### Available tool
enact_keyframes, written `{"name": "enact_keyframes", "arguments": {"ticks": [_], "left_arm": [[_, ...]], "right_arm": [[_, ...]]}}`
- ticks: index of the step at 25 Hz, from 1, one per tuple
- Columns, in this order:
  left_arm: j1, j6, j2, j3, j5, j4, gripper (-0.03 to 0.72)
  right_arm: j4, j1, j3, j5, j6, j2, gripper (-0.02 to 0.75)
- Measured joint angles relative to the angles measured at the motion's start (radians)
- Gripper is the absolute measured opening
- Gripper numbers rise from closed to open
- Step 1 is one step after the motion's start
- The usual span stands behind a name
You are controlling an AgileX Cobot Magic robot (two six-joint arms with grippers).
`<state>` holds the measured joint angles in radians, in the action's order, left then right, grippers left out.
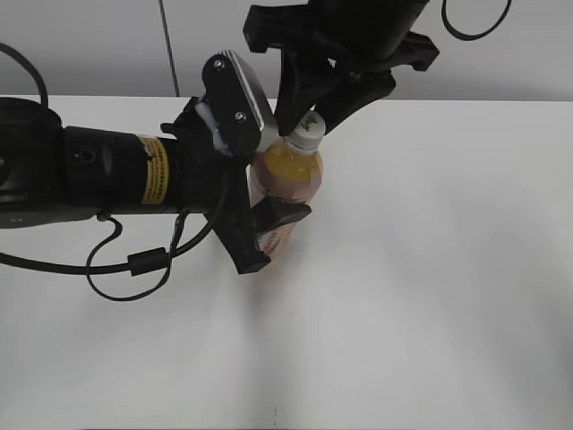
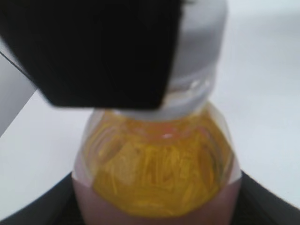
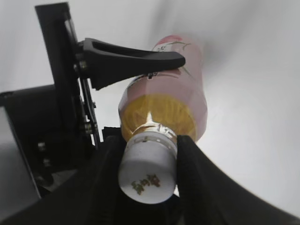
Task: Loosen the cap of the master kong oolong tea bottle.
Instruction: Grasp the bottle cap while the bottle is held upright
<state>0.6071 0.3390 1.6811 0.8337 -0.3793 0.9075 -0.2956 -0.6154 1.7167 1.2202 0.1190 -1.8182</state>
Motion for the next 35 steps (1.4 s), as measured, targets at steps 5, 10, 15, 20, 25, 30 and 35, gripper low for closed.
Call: {"name": "enact_keyframes", "arguments": {"ticks": [5,10,15,20,25,30,35], "left_arm": [[0.000,-0.002,0.001,0.000,0.000,0.002,0.446],[0.000,-0.002,0.008,0.000,-0.005,0.002,0.446],[0.000,-0.002,0.009,0.000,-0.007,-0.002,0.446],[-0.001,0.001,0.009,0.000,-0.008,-0.008,0.446],[-0.002,0.004,0.009,0.000,-0.007,-0.013,0.446],[-0.003,0.008,0.009,0.000,-0.006,-0.020,0.446],[-0.004,0.008,0.009,0.000,-0.004,-0.021,0.446]], "right_arm": [[0.015,-0.001,0.000,-0.001,-0.403,0.000,0.284],[0.022,-0.001,0.000,-0.001,-0.749,0.000,0.284],[0.026,-0.001,0.000,-0.001,-1.027,0.000,0.284],[0.033,-0.001,0.000,-0.003,-1.326,0.000,0.283],[0.033,-0.001,0.000,-0.003,-1.716,0.000,0.282],[0.026,-0.001,0.000,-0.002,-2.095,0.001,0.281],[0.025,-0.001,-0.002,0.000,-2.411,0.001,0.281]]}}
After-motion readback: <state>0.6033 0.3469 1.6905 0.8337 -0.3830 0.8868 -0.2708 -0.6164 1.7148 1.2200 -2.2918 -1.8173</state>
